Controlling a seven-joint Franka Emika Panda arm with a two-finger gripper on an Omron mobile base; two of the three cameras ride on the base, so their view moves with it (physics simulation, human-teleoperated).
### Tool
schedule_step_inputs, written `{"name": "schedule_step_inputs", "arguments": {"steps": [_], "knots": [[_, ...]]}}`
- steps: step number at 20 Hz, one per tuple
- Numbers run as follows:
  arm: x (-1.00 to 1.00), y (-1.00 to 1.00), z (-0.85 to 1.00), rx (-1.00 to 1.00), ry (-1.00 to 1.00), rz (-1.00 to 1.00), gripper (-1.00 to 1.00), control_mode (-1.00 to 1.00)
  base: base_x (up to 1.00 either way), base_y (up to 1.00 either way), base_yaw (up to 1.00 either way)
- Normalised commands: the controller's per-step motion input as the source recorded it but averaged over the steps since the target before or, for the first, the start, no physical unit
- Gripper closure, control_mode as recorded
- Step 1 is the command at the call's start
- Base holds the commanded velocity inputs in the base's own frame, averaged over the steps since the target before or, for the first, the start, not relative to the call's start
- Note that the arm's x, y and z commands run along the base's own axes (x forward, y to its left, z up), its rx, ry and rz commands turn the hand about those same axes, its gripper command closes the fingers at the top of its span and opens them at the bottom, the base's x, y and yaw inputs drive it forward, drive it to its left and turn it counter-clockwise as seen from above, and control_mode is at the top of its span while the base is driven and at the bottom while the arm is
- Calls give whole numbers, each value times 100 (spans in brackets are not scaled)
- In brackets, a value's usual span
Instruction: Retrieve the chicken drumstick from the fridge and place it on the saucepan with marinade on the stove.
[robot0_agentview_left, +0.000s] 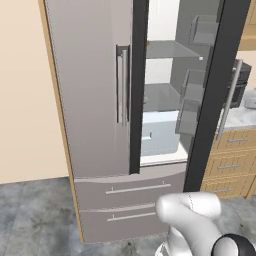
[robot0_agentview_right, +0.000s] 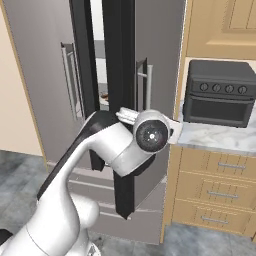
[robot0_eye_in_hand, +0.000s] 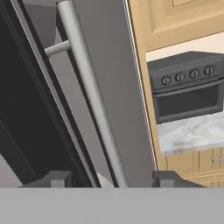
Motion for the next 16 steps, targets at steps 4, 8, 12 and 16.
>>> {"name": "schedule_step_inputs", "arguments": {"steps": [4,8,12,16], "knots": [[-100,3,8,-1,-27,-2,-100,-100,0,0,0],[-96,45,6,-13,-16,-13,-100,-100,0,0,0],[-87,74,11,-19,-9,-22,-100,-100,0,0,0],[-58,93,16,-21,-3,-24,-100,-100,0,0,0]]}}
